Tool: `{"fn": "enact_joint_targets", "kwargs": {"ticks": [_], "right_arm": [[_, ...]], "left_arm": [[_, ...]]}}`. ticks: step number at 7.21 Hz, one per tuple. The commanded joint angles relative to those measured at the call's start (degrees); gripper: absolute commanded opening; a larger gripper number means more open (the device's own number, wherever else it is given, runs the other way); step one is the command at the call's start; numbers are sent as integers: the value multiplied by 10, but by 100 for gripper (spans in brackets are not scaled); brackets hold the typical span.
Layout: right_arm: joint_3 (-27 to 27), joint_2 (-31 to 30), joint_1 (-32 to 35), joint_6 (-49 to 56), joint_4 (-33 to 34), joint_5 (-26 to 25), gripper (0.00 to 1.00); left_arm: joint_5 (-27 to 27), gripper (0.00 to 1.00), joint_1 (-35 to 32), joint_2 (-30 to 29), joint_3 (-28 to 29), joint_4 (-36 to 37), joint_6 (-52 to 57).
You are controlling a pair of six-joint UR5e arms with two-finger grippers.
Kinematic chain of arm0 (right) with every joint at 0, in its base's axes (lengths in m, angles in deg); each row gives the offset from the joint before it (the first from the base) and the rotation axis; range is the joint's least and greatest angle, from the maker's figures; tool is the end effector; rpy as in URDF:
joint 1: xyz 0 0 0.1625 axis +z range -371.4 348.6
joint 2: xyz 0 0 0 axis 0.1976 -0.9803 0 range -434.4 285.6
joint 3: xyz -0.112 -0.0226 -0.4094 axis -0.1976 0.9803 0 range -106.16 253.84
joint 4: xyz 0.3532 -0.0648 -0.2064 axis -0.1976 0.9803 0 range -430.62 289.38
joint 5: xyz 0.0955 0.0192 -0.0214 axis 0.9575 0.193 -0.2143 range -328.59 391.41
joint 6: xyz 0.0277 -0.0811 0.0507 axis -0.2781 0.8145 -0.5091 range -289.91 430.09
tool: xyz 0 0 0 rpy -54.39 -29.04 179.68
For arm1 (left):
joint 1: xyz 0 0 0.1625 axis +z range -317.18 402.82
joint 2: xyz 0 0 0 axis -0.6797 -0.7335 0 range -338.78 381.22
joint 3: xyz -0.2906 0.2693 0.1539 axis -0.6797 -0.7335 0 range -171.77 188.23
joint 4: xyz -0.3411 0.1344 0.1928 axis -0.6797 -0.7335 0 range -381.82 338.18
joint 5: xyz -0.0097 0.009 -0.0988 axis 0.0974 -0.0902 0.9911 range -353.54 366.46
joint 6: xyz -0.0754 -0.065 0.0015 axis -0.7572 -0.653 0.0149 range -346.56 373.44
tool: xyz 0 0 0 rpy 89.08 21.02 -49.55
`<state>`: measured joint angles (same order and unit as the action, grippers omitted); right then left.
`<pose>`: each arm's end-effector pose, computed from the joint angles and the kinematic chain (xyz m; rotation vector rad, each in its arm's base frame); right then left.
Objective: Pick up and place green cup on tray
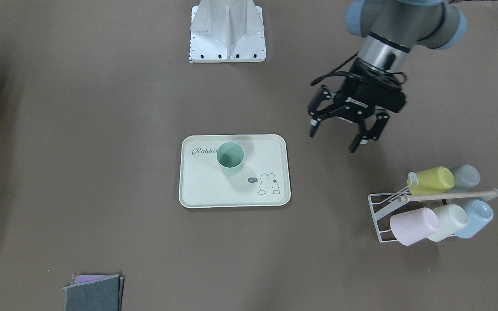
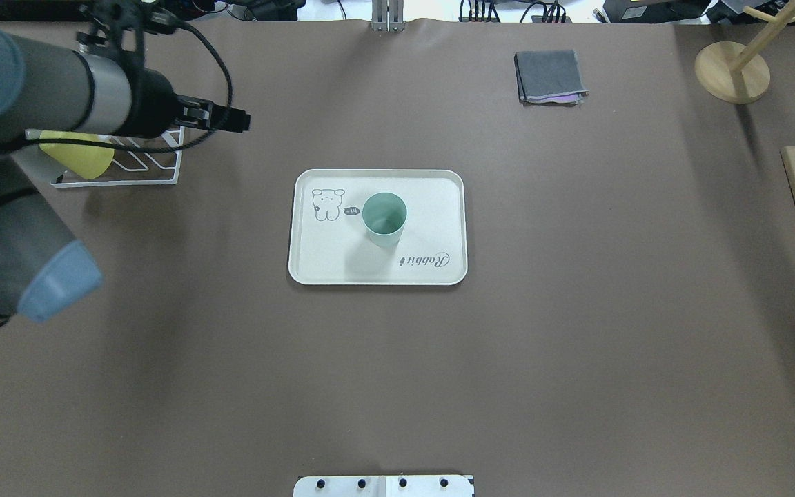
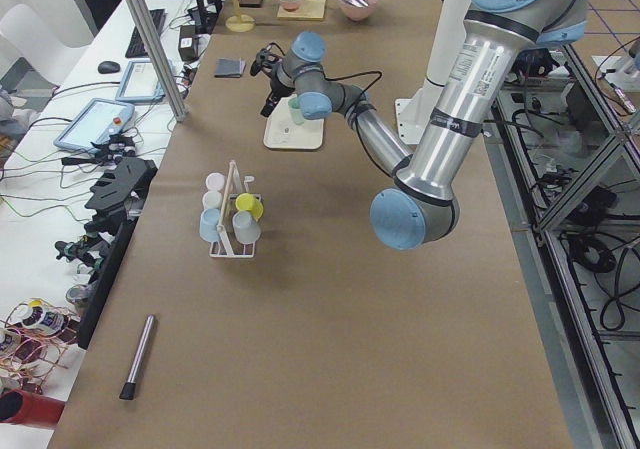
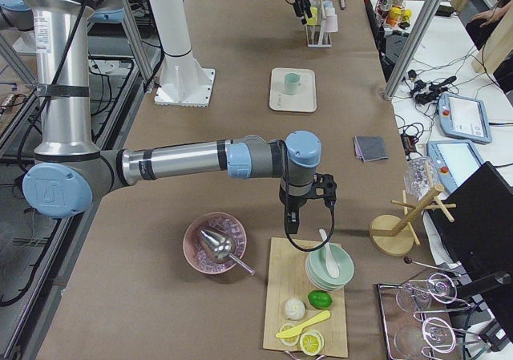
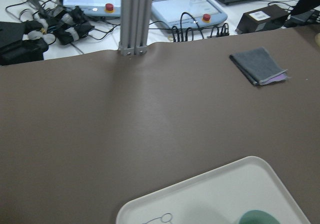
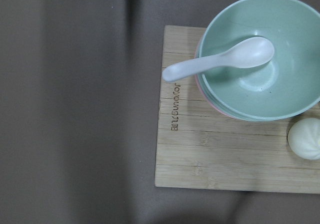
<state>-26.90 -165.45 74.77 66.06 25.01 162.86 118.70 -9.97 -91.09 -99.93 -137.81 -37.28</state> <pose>0.0350 -0.4870 0.5889 0.0180 -0.7260 -0.0225 0.2771 -0.5230 0.2466 0.5840 1.0394 0.0179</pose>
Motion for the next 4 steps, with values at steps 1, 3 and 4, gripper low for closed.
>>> {"fn": "enact_joint_targets", "kwargs": {"ticks": [1, 3, 4], "right_arm": [[-2, -3, 0, 0, 0, 0, 100], [-2, -2, 1, 0, 0, 1, 100], [-2, -1, 1, 0, 0, 0, 100]], "left_arm": [[172, 98, -153, 58, 7, 23, 35], [242, 98, -265, 117, -3, 104, 201], [249, 97, -309, 136, -5, 157, 288]]}}
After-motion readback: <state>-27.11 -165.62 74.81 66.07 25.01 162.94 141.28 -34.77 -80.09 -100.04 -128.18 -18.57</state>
